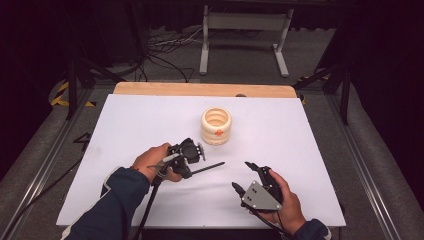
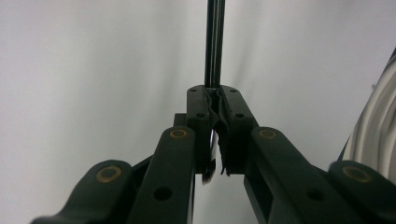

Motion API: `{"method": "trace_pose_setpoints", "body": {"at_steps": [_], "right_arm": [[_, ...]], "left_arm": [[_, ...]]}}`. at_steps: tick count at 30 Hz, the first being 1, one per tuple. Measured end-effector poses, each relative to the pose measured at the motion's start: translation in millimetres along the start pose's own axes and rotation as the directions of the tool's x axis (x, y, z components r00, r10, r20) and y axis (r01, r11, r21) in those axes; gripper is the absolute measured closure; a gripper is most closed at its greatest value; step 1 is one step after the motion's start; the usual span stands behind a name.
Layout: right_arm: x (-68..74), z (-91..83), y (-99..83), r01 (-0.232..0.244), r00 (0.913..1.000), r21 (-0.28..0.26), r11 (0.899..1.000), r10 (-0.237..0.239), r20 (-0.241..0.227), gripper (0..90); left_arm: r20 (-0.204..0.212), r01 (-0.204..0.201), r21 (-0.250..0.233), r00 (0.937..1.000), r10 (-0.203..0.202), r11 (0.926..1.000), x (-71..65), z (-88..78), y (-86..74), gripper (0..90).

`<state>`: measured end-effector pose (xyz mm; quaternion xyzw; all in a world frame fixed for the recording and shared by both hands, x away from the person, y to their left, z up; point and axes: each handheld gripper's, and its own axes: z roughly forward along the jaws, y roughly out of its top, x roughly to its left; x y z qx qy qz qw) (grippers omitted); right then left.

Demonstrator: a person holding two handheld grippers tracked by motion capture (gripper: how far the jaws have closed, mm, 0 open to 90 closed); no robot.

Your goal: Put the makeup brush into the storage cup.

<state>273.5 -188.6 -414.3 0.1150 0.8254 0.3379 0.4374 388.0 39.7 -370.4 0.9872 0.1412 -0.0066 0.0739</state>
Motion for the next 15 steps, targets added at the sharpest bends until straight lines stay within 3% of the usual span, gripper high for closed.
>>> {"method": "trace_pose_setpoints", "body": {"at_steps": [5, 10, 12, 15], "right_arm": [[7.6, 10.8, 8.5, 0.054, 0.9985, -0.005, 0.999, -0.054, 0.004, 30.8], [21.0, 26.6, 20.2, 0.130, 0.9914, 0.012, 0.991, -0.130, 0.012, 35.9], [25.7, 31.9, 23.8, 0.173, 0.9849, 0.024, 0.985, -0.173, 0.005, 37.1], [36.7, 40.8, 30.2, 0.254, 0.9673, 0.040, 0.967, -0.254, -0.002, 42.7]], "left_arm": [[-0.011, -0.016, 0.015, 0.9998, 0.017, 0.9997, -1.4, 0.8, 11.1, 84.0], [-0.016, -0.022, 0.016, 0.9996, 0.023, 0.9996, -4.3, 2.4, 16.9, 83.9], [-0.019, -0.028, 0.024, 0.9994, 0.028, 0.9993, -5.3, 2.8, 19.5, 83.9], [-0.016, -0.032, 0.017, 0.9994, 0.032, 0.9994, -7.5, 4.4, 22.0, 83.9]]}}
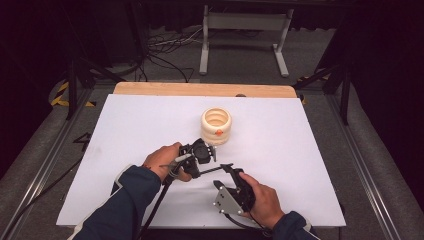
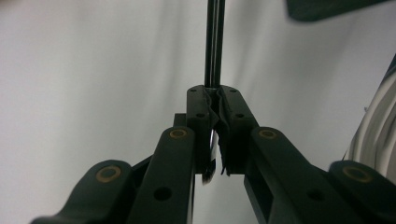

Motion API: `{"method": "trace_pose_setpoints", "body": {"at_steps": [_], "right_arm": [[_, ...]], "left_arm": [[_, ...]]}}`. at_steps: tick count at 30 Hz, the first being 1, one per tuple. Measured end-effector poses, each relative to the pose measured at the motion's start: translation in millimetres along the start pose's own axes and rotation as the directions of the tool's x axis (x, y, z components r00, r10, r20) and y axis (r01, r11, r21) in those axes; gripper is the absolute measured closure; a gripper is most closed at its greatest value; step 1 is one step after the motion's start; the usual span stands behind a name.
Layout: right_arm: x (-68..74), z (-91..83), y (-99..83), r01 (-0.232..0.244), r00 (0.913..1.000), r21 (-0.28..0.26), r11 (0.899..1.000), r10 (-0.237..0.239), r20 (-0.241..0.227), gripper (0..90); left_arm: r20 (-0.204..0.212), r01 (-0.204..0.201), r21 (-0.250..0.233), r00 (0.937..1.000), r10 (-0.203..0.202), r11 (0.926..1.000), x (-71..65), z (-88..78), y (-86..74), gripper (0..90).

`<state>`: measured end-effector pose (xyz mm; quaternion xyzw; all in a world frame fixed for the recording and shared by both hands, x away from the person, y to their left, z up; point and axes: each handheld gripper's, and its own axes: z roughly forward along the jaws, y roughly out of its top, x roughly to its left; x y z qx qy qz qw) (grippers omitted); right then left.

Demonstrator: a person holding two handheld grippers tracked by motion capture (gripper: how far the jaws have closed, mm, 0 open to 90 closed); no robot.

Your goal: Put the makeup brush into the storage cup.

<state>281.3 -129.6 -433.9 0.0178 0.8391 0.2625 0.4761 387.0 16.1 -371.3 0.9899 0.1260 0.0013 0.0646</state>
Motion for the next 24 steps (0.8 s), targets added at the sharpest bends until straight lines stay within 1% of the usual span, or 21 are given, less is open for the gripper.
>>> {"method": "trace_pose_setpoints", "body": {"at_steps": [1, 2, 3, 4, 5, 6, 7, 8, 9, 11, 12, 13, 14, 15, 18, 19, 21, 22, 23, 24], "right_arm": [[2.2, 1.7, 2.0, 0.009, 0.9999, 0.005, 1.000, -0.009, 0.006, 44.4], [5.0, 4.5, 4.7, 0.028, 0.9996, 0.012, 1.000, -0.028, 0.009, 46.4], [7.8, 7.2, 7.1, 0.038, 0.9992, 0.020, 0.999, -0.039, 0.014, 48.1], [11.0, 10.2, 9.3, 0.060, 0.9979, 0.027, 0.998, -0.061, 0.020, 50.5], [13.6, 12.1, 10.7, 0.076, 0.9969, 0.033, 0.997, -0.076, 0.020, 52.3], [15.6, 13.7, 11.8, 0.098, 0.9951, 0.045, 0.994, -0.098, 0.010, 54.2], [18.8, 16.7, 13.4, 0.116, 0.9931, 0.056, 0.992, -0.117, 0.007, 57.0], [20.8, 18.4, 14.4, 0.127, 0.9917, 0.064, 0.990, -0.128, 0.006, 59.1], [22.4, 20.4, 15.2, 0.143, 0.9889, 0.074, 0.987, -0.145, 0.029, 61.1], [23.5, 22.0, 15.5, 0.150, 0.9876, 0.094, 0.984, -0.154, 0.031, 63.5], [23.8, 23.1, 15.1, 0.147, 0.9881, 0.097, 0.984, -0.150, 0.032, 65.1], [24.2, 23.6, 14.5, 0.148, 0.9880, 0.100, 0.984, -0.151, 0.031, 66.4], [24.5, 24.0, 14.2, 0.151, 0.9872, 0.103, 0.983, -0.155, 0.036, 69.3], [23.9, 24.0, 13.9, 0.157, 0.9860, 0.106, 0.982, -0.162, 0.038, 76.2], [23.4, 24.3, 13.4, 0.162, 0.9854, 0.116, 0.980, -0.167, 0.033, 78.5], [24.2, 24.1, 13.4, 0.171, 0.9840, 0.120, 0.978, -0.176, 0.029, 79.1], [26.5, 24.2, 13.6, 0.198, 0.9789, 0.127, 0.972, -0.203, 0.028, 81.8], [27.8, 24.3, 13.6, 0.200, 0.9790, 0.136, 0.970, -0.203, 0.012, 83.5], [28.4, 25.0, 13.5, 0.207, 0.9775, 0.140, 0.968, -0.211, 0.010, 84.0], [28.9, 24.9, 13.3, 0.207, 0.9774, 0.139, 0.968, -0.211, 0.013, 84.1]], "left_arm": [[0.001, -0.006, 0.002, 1.0000, 0.006, 1.0000, -1.0, 1.0, 1.1, 83.9], [-0.001, -0.007, 0.006, 1.0000, 0.007, 1.0000, -2.0, 1.1, 2.5, 83.9], [0.004, -0.016, 0.002, 0.9999, 0.016, 0.9999, -2.2, 1.4, 3.7, 83.9], [0.003, -0.017, 0.006, 0.9999, 0.017, 0.9998, -3.2, 1.4, 4.5, 83.9], [0.006, -0.019, 0.003, 0.9998, 0.019, 0.9998, -4.0, 1.8, 5.2, 83.9], [0.003, -0.017, 0.005, 0.9999, 0.017, 0.9998, -5.4, 1.7, 6.6, 83.9], [0.004, -0.024, 0.011, 0.9997, 0.024, 0.9997, -6.3, 1.4, 7.7, 83.9], [0.006, -0.030, 0.003, 0.9995, 0.030, 0.9996, -7.3, 2.2, 8.4, 83.9], [0.002, -0.028, 0.005, 0.9996, 0.028, 0.9996, -8.4, 2.1, 9.3, 83.9], [0.008, -0.039, 0.013, 0.9992, 0.039, 0.9992, -9.5, 2.8, 10.4, 83.9], [0.009, -0.041, 0.016, 0.9991, 0.041, 0.9990, -10.0, 3.4, 11.0, 83.8], [0.003, -0.042, 0.022, 0.9991, 0.042, 0.9989, -10.5, 3.5, 11.7, 83.8], [0.010, -0.048, 0.025, 0.9988, 0.047, 0.9986, -10.7, 4.9, 12.2, 83.8], [0.007, -0.056, 0.026, 0.9984, 0.056, 0.9981, -10.5, 5.3, 12.5, 83.7], [0.004, -0.055, 0.022, 0.9985, 0.055, 0.9982, -11.5, 6.2, 13.1, 83.7], [0.007, -0.051, 0.019, 0.9987, 0.051, 0.9985, -12.1, 6.7, 13.2, 83.6], [0.006, -0.061, 0.022, 0.9981, 0.061, 0.9979, -12.8, 5.7, 13.5, 83.4], [0.007, -0.059, 0.014, 0.9982, 0.059, 0.9981, -13.4, 4.6, 13.7, 83.3], [0.008, -0.058, 0.005, 0.9983, 0.058, 0.9983, -13.6, 4.3, 13.4, 83.2], [0.005, -0.062, 0.010, 0.9980, 0.062, 0.9980, -14.2, 3.8, 13.5, 83.2]]}}
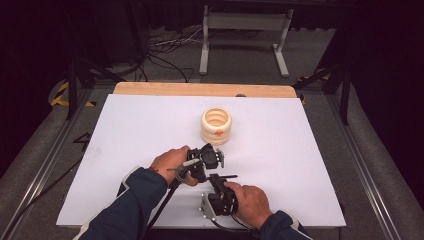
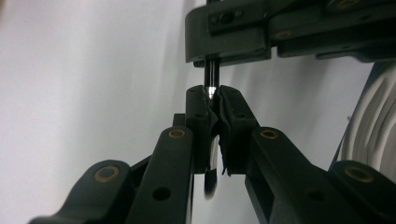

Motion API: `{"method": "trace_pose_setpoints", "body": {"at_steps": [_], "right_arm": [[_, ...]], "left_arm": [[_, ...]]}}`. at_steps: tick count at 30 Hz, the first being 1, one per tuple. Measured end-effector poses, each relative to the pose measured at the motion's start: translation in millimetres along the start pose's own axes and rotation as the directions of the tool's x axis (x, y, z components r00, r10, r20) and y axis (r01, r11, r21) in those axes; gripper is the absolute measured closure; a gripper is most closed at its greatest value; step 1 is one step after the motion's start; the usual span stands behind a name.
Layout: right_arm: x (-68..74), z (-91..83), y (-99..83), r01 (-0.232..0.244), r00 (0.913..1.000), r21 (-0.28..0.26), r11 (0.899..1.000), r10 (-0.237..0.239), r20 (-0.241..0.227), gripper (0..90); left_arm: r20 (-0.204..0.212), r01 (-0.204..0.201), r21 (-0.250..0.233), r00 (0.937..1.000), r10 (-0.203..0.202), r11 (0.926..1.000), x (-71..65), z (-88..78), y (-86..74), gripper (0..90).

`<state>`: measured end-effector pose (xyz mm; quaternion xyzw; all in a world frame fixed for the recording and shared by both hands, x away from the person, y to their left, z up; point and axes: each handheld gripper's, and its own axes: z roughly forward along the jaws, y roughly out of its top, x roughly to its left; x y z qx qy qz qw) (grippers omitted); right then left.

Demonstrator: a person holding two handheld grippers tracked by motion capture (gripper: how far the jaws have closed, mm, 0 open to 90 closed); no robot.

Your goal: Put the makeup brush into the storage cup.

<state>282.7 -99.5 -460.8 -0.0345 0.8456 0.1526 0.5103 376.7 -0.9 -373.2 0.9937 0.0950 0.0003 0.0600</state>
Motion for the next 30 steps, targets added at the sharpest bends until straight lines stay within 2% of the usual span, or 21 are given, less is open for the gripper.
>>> {"method": "trace_pose_setpoints", "body": {"at_steps": [2, 4, 7, 9, 10, 12, 14, 16, 17, 18, 20, 21, 22, 24, 26, 27, 28, 29, 30], "right_arm": [[-1.0, -1.4, -0.3, -0.008, 0.9998, -0.003, 1.000, 0.007, -0.016, 84.2], [-3.3, -1.7, -0.9, -0.005, 0.9997, -0.007, 1.000, 0.005, -0.023, 84.2], [-5.4, -2.7, -2.1, -0.025, 0.9995, -0.008, 1.000, 0.025, -0.020, 84.3], [-7.4, -2.8, -4.0, -0.040, 0.9987, -0.004, 0.999, 0.040, -0.033, 84.3], [-8.5, -2.6, -5.4, -0.036, 0.9990, -0.002, 0.999, 0.036, -0.028, 84.3], [-11.7, -3.6, -8.5, -0.041, 0.9987, -0.004, 0.999, 0.041, -0.031, 84.3], [-14.3, -4.9, -11.2, -0.062, 0.9976, -0.005, 0.998, 0.062, -0.032, 84.3], [-16.1, -5.8, -14.1, -0.102, 0.9944, -0.003, 0.995, 0.101, -0.031, 84.3], [-17.6, -6.2, -15.8, -0.112, 0.9932, -0.001, 0.994, 0.112, -0.032, 84.3], [-17.6, -6.2, -15.8, -0.112, 0.9932, -0.001, 0.994, 0.112, -0.032, 84.3], [-21.1, -7.0, -19.5, -0.145, 0.9890, -0.004, 0.989, 0.145, -0.030, 84.3], [-21.8, -7.2, -20.6, -0.151, 0.9878, -0.007, 0.989, 0.151, -0.041, 84.3], [-23.0, -7.6, -22.0, -0.153, 0.9872, -0.006, 0.988, 0.153, -0.045, 84.3], [-25.4, -8.5, -24.0, -0.169, 0.9845, -0.008, 0.986, 0.168, -0.050, 84.3], [-27.2, -9.0, -25.8, -0.192, 0.9804, -0.012, 0.981, 0.191, -0.049, 84.3], [-28.2, -9.3, -27.0, -0.206, 0.9774, -0.016, 0.978, 0.205, -0.052, 84.3], [-29.6, -9.8, -28.4, -0.222, 0.9738, -0.019, 0.975, 0.220, -0.057, 84.3], [-31.1, -10.1, -29.8, -0.230, 0.9716, -0.021, 0.973, 0.229, -0.061, 84.3], [-33.1, -10.6, -31.4, -0.243, 0.9685, -0.022, 0.970, 0.241, -0.064, 84.3]], "left_arm": [[0.002, -0.004, -0.009, 1.0000, 0.004, 1.0000, -0.2, -0.9, -1.2, 83.2], [0.008, 0.001, -0.040, 1.0000, 0.000, 0.9992, 0.5, -1.6, -4.1, 83.1], [0.007, 0.010, -0.091, 0.9999, -0.009, 0.9958, 1.3, -5.6, -11.6, 82.8], [-0.034, 0.016, -0.122, 0.9992, -0.020, 0.9924, 1.8, -8.3, -19.0, 76.3], [-0.037, 0.015, -0.136, 0.9991, -0.020, 0.9906, 1.7, -9.3, -22.6, 73.3], [-0.054, 0.033, -0.183, 0.9976, -0.044, 0.9825, 2.6, -12.5, -36.6, 71.2], [-0.068, 0.044, -0.240, 0.9958, -0.062, 0.9698, 2.4, -15.7, -48.6, 66.7], [-0.094, 0.061, -0.318, 0.9910, -0.095, 0.9462, 3.6, -17.0, -64.0, 60.2], [-0.131, 0.058, -0.360, 0.9851, -0.111, 0.9312, 3.8, -17.0, -76.3, 55.5], [-0.131, 0.058, -0.360, 0.9851, -0.111, 0.9312, 3.8, -17.0, -76.3, 55.2], [-0.139, 0.054, -0.429, 0.9824, -0.125, 0.9015, 3.8, -15.3, -94.8, 53.9], [-0.154, 0.059, -0.464, 0.9772, -0.146, 0.8837, 3.4, -13.8, -104.0, 50.4], [-0.164, 0.068, -0.479, 0.9726, -0.165, 0.8753, 2.7, -13.1, -109.1, 45.8], [-0.233, 0.046, -0.530, 0.9520, -0.198, 0.8466, 0.1, -11.3, -122.9, 39.2], [-0.274, 0.026, -0.561, 0.9374, -0.215, 0.8276, -3.5, -9.8, -132.2, 31.8], [-0.290, 0.023, -0.581, 0.9282, -0.234, 0.8133, -5.5, -8.3, -137.2, 28.5], [-0.291, 0.031, -0.594, 0.9232, -0.251, 0.8040, -6.6, -6.6, -141.5, 23.2], [-0.309, 0.024, -0.604, 0.9142, -0.262, 0.7969, -8.3, -4.9, -147.0, 20.7], [-0.316, 0.023, -0.627, 0.9062, -0.281, 0.7791, -9.9, -3.5, -153.0, 18.2]]}}
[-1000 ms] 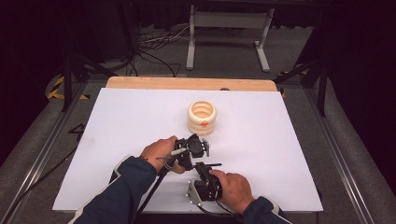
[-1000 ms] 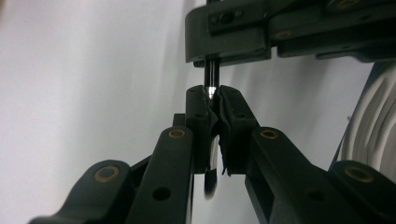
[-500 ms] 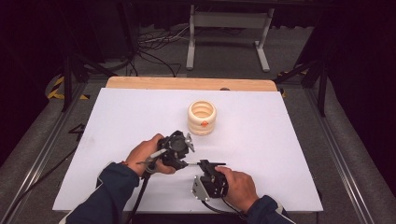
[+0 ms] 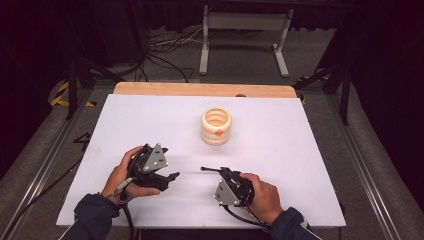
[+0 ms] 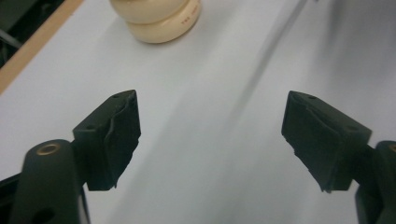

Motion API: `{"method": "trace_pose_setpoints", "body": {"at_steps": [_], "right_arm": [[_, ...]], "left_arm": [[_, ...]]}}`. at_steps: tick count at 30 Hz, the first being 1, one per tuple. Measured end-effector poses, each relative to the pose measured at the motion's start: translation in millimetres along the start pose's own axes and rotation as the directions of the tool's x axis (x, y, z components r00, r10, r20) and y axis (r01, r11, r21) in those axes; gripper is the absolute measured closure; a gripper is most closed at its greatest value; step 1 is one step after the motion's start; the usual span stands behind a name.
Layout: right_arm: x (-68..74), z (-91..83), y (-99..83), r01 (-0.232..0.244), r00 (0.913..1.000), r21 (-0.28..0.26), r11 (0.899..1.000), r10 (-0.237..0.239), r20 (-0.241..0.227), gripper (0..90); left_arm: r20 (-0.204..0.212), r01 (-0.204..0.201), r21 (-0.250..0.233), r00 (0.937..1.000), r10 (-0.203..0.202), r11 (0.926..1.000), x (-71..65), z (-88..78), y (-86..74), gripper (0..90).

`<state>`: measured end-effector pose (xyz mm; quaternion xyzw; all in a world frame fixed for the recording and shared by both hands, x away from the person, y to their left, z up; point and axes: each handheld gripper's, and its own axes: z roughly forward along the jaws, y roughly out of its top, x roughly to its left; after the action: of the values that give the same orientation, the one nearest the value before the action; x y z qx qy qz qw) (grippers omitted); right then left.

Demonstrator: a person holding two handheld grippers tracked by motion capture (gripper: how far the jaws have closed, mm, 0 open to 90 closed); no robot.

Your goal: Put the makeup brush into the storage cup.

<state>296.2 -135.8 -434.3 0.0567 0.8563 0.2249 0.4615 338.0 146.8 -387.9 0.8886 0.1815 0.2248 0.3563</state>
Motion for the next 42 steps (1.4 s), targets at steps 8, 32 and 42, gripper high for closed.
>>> {"method": "trace_pose_setpoints", "body": {"at_steps": [8, 32, 42], "right_arm": [[-21.7, -4.9, -14.0, -0.193, 0.9808, -0.064, 0.979, 0.190, -0.044, 84.2], [-73.1, -11.3, -65.8, -0.659, 0.7506, -0.188, 0.728, 0.622, -0.224, 84.3], [-84.8, -8.5, -64.8, -0.704, 0.7102, -0.229, 0.672, 0.661, -0.243, 84.3]], "left_arm": [[-0.018, 0.084, -0.102, 0.9961, -0.086, 0.9913, 3.9, -19.4, -28.8, 9.9], [-0.028, 0.275, -0.237, 0.9569, -0.289, 0.9318, 2.2, -50.6, -111.3, 3.1], [-0.050, 0.284, -0.254, 0.9509, -0.305, 0.9246, 0.8, -52.4, -113.2, 3.6]]}}
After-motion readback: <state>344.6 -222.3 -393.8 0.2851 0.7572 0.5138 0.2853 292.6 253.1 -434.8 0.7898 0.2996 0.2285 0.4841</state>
